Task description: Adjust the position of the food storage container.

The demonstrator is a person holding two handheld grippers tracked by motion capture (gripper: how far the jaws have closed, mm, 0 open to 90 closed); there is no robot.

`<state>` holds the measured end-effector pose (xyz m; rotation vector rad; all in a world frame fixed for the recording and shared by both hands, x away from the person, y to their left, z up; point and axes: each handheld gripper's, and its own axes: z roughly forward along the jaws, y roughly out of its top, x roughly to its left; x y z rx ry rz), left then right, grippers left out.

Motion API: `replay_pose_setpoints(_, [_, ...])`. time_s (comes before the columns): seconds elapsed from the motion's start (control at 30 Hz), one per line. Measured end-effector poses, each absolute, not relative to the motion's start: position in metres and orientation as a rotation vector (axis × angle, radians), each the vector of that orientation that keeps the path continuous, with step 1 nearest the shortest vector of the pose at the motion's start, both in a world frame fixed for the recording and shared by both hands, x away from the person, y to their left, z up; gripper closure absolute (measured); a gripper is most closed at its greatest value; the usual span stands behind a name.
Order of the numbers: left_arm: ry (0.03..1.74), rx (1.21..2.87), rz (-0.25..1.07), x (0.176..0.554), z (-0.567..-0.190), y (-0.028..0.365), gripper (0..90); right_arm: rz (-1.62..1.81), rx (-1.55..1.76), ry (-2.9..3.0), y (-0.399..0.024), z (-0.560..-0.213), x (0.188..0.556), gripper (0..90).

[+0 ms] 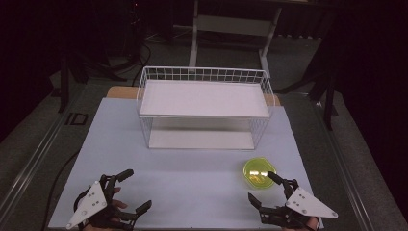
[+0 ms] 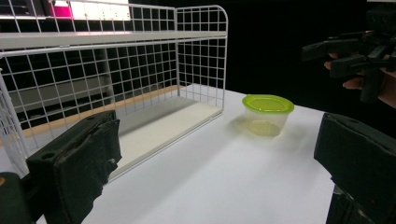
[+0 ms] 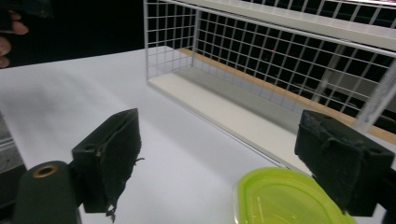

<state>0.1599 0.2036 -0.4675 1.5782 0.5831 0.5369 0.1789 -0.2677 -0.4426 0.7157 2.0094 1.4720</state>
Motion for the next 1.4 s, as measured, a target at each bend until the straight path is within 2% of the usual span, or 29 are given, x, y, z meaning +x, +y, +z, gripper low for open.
replay_pose_setpoints(0.27, [0.591, 1.571, 0.539, 0.159, -0.466, 0.203, 1.1, 1.476, 0.684, 2.025, -0.262, -0.435, 0.174, 13.5])
replay_pose_setpoints(0.47, [0.611, 1.582, 0.531, 0.162, -0.469, 0.203, 1.1, 1.475, 0.647, 2.015, -0.258, -0.411, 0.167, 13.5])
replay_pose_setpoints(0.83, [0.618, 1.590, 0.544, 0.163, -0.469, 0.202, 1.1, 1.565, 0.608, 2.056, -0.256, -0.389, 0.186, 12.9])
replay_pose_setpoints(1.3, [0.626, 1.580, 0.521, 0.163, -0.469, 0.204, 1.1, 1.568, 0.670, 2.030, -0.259, -0.389, 0.223, 11.3])
replay_pose_setpoints(1.4, [0.627, 1.583, 0.523, 0.163, -0.470, 0.204, 1.1, 1.542, 0.702, 2.006, -0.263, -0.392, 0.230, 14.4])
